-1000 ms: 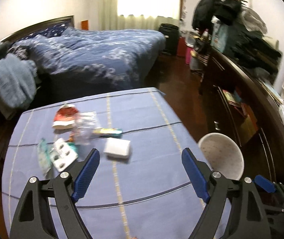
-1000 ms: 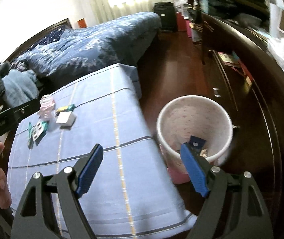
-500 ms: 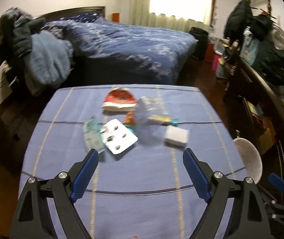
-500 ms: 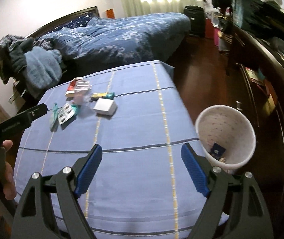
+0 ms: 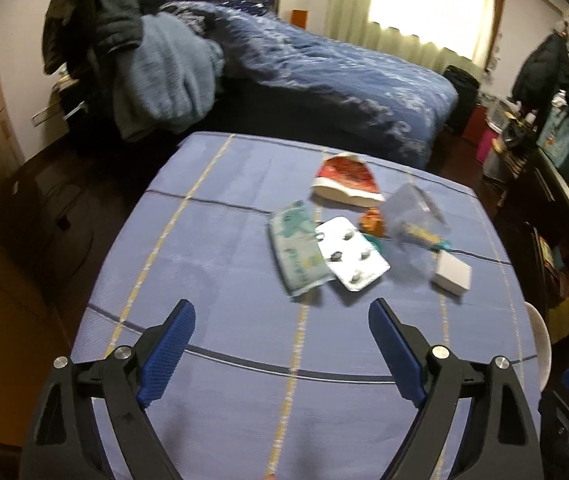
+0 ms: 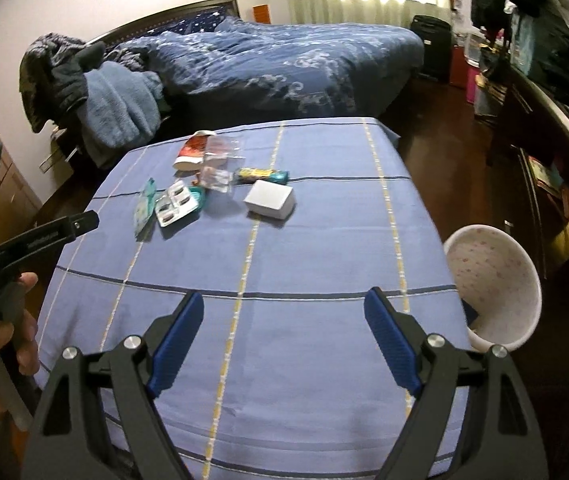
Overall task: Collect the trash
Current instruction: 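Grasp the green wipes pack with the left tool while the right tool grasps the clear plastic bag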
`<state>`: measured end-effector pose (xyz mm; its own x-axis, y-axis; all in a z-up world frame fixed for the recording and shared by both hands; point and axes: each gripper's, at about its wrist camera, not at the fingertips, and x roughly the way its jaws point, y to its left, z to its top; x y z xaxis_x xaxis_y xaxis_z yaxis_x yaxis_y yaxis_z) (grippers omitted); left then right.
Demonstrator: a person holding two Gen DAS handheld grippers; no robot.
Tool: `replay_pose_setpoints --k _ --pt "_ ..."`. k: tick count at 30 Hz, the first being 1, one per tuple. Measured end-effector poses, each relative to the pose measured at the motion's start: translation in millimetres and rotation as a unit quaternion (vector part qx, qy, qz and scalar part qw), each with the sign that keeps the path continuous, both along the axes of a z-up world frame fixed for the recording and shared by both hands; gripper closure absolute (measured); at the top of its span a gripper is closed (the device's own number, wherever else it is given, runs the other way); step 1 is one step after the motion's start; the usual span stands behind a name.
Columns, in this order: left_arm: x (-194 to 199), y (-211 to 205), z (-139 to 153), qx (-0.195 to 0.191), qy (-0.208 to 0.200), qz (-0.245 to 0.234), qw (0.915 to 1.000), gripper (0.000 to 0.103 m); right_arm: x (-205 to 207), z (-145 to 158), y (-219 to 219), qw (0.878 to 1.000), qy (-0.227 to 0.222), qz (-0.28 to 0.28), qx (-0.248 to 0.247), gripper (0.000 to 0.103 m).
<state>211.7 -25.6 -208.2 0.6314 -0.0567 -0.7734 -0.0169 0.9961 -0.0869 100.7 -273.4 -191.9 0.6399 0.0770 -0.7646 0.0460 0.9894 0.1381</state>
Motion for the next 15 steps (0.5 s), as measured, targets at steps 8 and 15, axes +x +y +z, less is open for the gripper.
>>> replay_pose_setpoints --k 8,15 --pt "35 -5 -19 0.01 0.01 0.003 0.9999 0.015 15 -7 14 1.0 0.007 0.023 0.004 0.019" --pt "88 -10 -44 -0.019 0.035 0.023 0.999 0.015 28 -10 21 0.999 0.007 0.037 0.007 0.019"
